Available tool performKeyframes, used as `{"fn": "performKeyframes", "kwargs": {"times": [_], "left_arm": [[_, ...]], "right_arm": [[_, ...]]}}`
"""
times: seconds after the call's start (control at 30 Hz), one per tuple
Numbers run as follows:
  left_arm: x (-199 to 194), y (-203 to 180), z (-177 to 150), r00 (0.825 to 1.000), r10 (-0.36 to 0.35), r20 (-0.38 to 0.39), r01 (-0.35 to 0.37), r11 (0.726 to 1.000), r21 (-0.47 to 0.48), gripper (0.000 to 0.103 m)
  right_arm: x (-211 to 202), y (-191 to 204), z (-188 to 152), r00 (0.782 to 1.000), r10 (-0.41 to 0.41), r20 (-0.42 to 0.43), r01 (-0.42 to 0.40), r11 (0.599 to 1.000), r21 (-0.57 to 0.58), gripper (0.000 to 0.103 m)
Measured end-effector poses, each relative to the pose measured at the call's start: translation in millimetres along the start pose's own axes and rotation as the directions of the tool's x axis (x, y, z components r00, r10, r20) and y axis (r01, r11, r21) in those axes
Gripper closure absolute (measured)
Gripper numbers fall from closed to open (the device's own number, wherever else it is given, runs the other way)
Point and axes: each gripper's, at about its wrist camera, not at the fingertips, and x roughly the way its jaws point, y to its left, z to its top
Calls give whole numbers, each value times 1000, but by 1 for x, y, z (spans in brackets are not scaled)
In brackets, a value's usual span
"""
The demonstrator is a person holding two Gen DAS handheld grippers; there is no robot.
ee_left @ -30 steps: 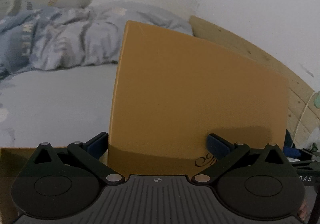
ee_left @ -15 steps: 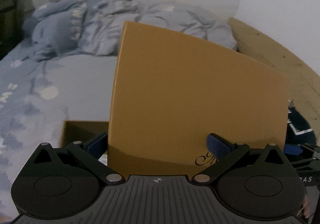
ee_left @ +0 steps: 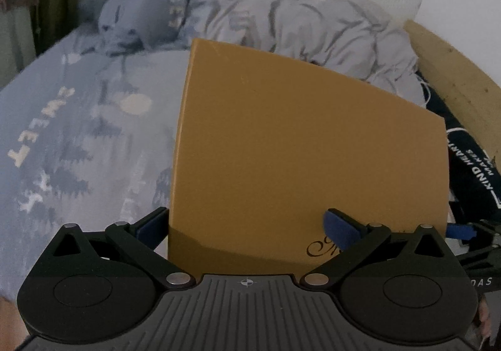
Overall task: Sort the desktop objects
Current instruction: 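Carry the tan box with both tools over the cardboard box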
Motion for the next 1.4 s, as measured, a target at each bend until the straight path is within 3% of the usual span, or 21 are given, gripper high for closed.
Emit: {"fn": "performKeyframes", "kwargs": {"times": [0.67, 1.4], "left_arm": [[72, 32, 2, 992, -21, -125, 17, 999, -32, 0], [101, 37, -12, 986, -14, -168, 14, 1000, -2, 0]], "right_arm": [[48, 15, 1, 995, -15, -99, 17, 999, 27, 0], [73, 9, -5, 987, 1, -159, 7, 999, 45, 0]]}}
